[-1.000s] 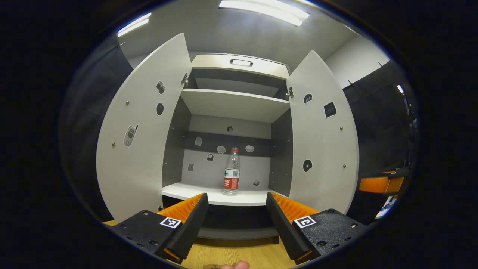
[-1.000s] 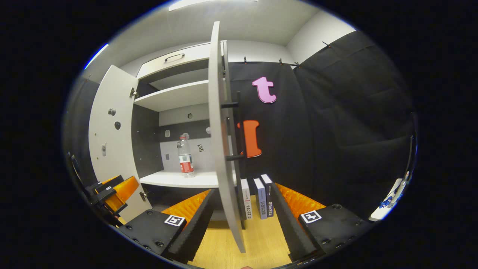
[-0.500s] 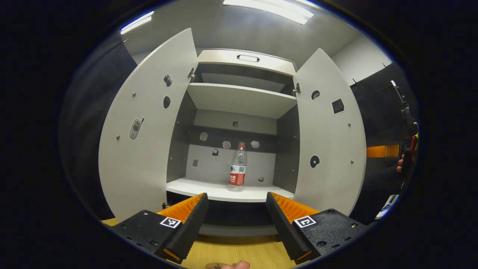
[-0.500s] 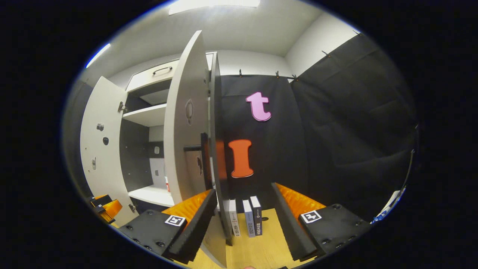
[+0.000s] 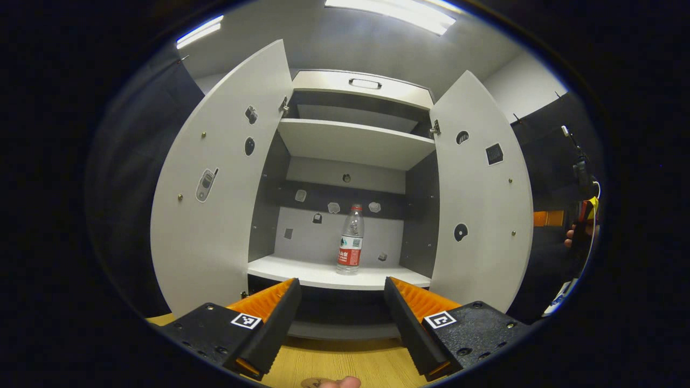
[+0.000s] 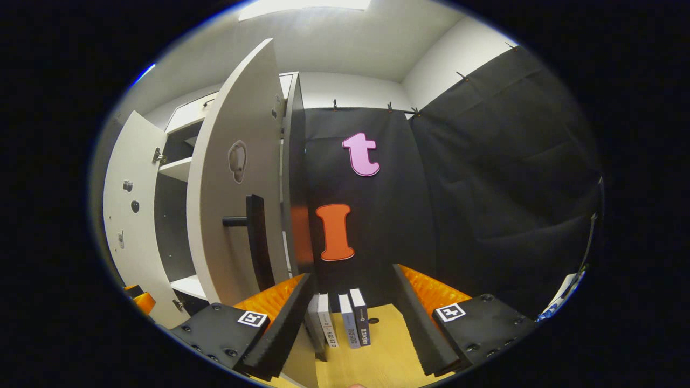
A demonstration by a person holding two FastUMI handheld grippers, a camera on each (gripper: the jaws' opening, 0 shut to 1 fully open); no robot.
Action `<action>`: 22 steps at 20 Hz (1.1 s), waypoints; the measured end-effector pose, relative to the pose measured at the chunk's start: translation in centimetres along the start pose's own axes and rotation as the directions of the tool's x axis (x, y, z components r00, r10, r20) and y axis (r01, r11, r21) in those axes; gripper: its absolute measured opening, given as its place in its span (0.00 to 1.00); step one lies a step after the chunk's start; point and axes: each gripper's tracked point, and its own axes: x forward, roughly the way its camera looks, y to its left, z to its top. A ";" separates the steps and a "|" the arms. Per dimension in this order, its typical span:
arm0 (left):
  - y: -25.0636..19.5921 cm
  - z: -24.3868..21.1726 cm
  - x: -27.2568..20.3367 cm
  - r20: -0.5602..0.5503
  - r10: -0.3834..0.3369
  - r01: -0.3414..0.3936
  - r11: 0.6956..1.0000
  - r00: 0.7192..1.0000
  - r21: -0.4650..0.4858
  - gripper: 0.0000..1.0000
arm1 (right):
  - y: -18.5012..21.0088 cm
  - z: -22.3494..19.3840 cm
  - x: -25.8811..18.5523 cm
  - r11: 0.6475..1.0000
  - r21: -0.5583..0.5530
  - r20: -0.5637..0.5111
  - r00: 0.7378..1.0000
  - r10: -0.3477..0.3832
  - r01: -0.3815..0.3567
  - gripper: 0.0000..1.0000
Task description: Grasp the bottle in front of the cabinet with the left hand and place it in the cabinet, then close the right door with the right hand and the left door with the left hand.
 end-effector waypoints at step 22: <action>9.0 -1.2 1.7 -0.030 -0.015 0.015 1.000 0.999 -0.015 0.95 | 16.1 -2.0 -1.1 0.988 0.091 -0.038 0.991 0.125 -0.121 0.96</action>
